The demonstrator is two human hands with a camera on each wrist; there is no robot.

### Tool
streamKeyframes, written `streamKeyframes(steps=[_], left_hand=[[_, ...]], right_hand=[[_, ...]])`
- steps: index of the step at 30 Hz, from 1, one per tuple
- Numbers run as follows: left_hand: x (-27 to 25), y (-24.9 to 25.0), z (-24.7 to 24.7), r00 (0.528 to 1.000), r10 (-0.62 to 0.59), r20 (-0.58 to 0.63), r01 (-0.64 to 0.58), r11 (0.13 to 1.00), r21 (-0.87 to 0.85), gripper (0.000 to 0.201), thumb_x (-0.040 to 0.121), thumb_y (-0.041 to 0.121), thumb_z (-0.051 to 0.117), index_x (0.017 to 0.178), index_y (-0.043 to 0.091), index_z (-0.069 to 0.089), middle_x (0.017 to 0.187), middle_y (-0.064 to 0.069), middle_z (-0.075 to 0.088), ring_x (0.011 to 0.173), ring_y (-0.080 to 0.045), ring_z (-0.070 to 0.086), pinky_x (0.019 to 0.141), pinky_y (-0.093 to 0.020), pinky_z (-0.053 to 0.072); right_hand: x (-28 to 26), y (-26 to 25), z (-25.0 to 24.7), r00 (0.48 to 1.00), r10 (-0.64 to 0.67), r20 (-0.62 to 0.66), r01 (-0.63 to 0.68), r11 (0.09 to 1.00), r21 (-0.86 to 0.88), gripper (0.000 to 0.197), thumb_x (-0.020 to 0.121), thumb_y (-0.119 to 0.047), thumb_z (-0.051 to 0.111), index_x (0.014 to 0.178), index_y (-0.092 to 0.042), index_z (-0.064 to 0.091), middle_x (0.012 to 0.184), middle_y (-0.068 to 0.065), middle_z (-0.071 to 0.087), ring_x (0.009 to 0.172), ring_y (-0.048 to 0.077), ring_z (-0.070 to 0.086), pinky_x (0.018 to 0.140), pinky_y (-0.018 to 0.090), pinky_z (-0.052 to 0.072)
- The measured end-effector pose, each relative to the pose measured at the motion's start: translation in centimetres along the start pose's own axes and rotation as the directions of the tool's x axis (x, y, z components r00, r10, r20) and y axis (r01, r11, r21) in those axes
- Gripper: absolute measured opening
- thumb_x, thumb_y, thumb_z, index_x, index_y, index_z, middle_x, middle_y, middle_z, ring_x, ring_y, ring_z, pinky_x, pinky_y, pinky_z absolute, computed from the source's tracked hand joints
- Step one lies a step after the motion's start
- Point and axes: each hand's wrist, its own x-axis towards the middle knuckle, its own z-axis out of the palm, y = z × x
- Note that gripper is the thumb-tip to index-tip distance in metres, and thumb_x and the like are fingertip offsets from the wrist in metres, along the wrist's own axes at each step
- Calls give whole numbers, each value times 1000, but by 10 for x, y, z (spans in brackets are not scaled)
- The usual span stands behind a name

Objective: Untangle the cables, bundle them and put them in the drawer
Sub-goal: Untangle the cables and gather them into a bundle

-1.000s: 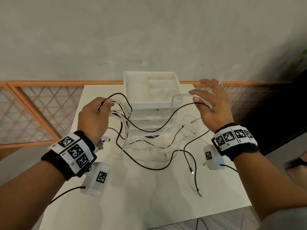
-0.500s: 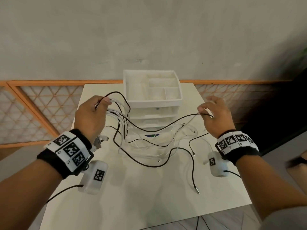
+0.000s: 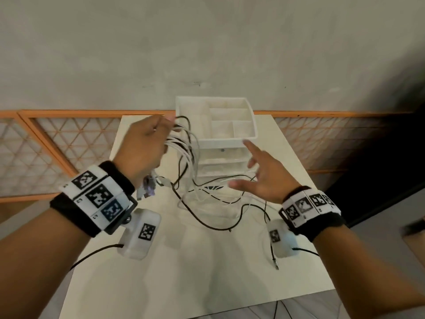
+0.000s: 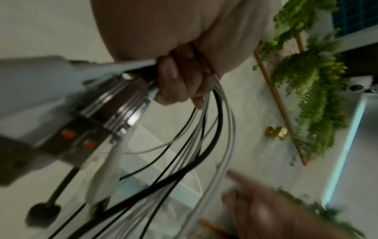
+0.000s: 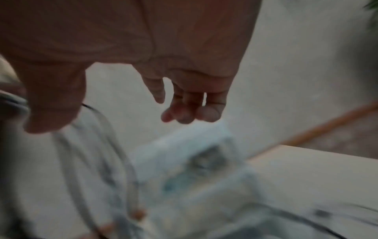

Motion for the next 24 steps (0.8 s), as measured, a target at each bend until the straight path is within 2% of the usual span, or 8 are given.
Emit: streamKeyframes(steps=[3,5,7,10,13,16,20,24], left_hand=[[-12,16,22,981,77,175,-106,981,163,44,100,47,44,78,14,65,50,12,52,38,-1,41,48,-23,38],[-15,25,27,959,151,241,-205,955,216,47,100,47,44,79,10,64,63,7,60,51,-5,51,59,-33,45],[-15,32,23,947,222,234,-276,933,229,50,100,43,46,72,2,53,60,-2,48,54,-12,44,59,-40,44],[-11,38,7,949,294,115,-311,934,178,46,101,33,51,67,2,43,52,3,37,40,-7,32,40,-23,35],[-4,31,-15,953,303,-1,-300,945,129,43,99,33,53,61,13,46,45,8,38,40,-15,32,41,-20,29],[-2,15,-30,965,262,-18,-253,945,209,43,98,37,52,59,21,46,50,-1,39,44,-22,32,44,-28,33],[1,-10,-32,984,179,8,-169,907,386,57,99,44,47,55,11,35,56,-14,36,48,-21,30,54,-33,29],[1,-28,-29,996,54,-73,-18,904,426,60,99,47,46,45,22,52,43,4,43,42,-19,34,52,-30,28]], right_hand=[[1,-79,-3,971,-219,-92,224,973,52,114,57,-75,75,150,-43,20,110,-9,54,92,9,54,80,30,46],[6,-95,7,946,-257,-197,269,962,40,68,67,-55,77,127,-35,52,91,-10,61,81,12,57,72,33,50],[13,-86,19,948,-149,-281,179,980,86,15,75,-40,71,82,-29,63,69,-8,63,68,16,60,64,35,53],[20,-40,41,992,91,-90,-94,995,-22,30,82,-46,66,68,-20,63,68,-3,64,74,24,63,64,31,50],[19,18,54,956,293,-28,-294,950,-103,22,84,-48,66,86,-26,71,90,8,69,94,33,65,72,29,46],[23,57,43,912,401,-92,-411,894,-181,26,84,-50,68,88,-24,72,98,13,70,88,33,63,71,28,42],[43,71,-4,889,361,-282,-421,886,-192,32,90,-30,63,62,-18,53,68,5,62,72,31,63,57,26,39],[50,66,-47,802,309,-511,-345,938,26,14,88,-16,59,74,-19,59,68,2,63,64,22,57,49,20,35]])
